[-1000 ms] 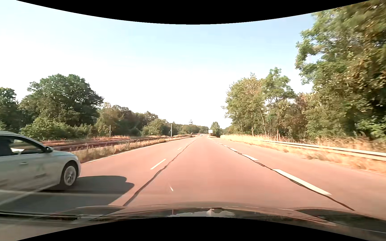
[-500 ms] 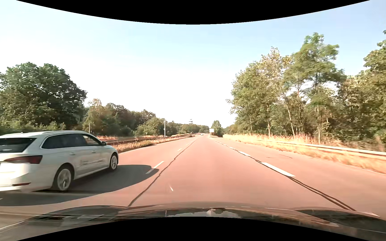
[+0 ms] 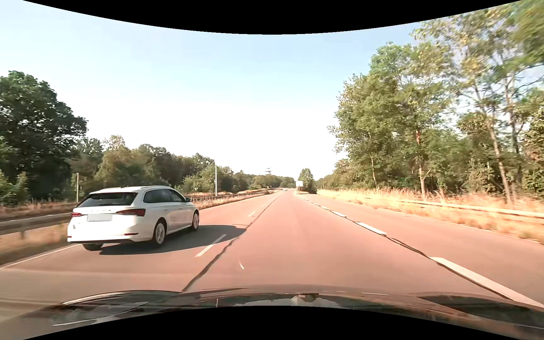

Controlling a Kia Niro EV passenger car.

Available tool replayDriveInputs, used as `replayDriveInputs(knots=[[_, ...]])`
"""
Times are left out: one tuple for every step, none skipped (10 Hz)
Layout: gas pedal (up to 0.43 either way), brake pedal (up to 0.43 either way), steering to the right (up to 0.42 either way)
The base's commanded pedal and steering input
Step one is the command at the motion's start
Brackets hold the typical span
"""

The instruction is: Follow the waypoints while adhering to traffic rules and regulations

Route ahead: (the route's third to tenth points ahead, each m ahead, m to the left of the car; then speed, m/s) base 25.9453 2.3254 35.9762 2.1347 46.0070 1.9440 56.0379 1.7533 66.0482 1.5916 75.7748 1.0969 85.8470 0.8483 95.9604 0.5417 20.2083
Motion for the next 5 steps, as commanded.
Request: replayDriveInputs(knots=[[0.169, 0.0, 0.003], [0.169, 0.0, 0.003], [0.169, 0.0, 0.003], [0.169, 0.0, 0.003], [0.169, 0.0, 0.003]])
